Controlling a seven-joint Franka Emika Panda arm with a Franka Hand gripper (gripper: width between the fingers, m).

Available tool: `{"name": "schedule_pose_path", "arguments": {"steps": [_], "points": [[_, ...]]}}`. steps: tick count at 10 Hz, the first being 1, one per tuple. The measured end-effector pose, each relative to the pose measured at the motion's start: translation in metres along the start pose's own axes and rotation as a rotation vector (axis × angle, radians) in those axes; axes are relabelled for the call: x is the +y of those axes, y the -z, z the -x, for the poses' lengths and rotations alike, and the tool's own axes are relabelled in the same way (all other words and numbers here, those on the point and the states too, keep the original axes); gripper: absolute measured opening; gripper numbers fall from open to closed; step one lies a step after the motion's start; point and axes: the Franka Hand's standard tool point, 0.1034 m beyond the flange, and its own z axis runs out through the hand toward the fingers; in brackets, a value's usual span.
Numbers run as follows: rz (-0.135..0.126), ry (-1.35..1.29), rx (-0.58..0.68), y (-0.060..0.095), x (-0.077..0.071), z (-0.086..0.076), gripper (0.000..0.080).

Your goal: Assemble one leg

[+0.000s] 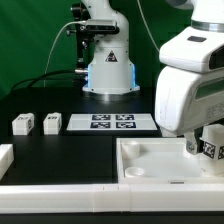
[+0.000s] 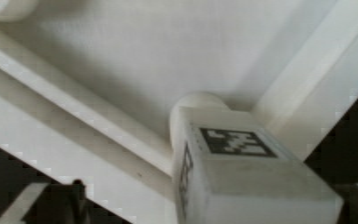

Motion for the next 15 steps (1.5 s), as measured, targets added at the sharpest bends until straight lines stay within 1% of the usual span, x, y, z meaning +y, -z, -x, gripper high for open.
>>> {"name": "schedule_pose_path", "arguments": {"steps": [1, 3, 8, 9, 11, 12, 15], "points": [[0.0, -0.001, 0.0, 0.0, 0.0001, 0.0, 0.056], [0.0, -0.001, 0.0, 0.0, 0.0002, 0.0001, 0.0288], [0.0, -0.039, 0.0, -0.0001, 0.0003, 0.0002, 0.0291], [-0.01, -0.196, 0.004, -0.0001, -0.0017, -0.0008, 0.0291], [-0.011, -0.371, 0.003, -0.0001, -0.0022, -0.001, 0.0293], [-0.018, -0.535, 0.004, -0.0006, -0.0043, -0.0018, 0.0293], [-0.021, -0.975, 0.001, -0.0014, -0.0063, -0.0023, 0.0293]]}}
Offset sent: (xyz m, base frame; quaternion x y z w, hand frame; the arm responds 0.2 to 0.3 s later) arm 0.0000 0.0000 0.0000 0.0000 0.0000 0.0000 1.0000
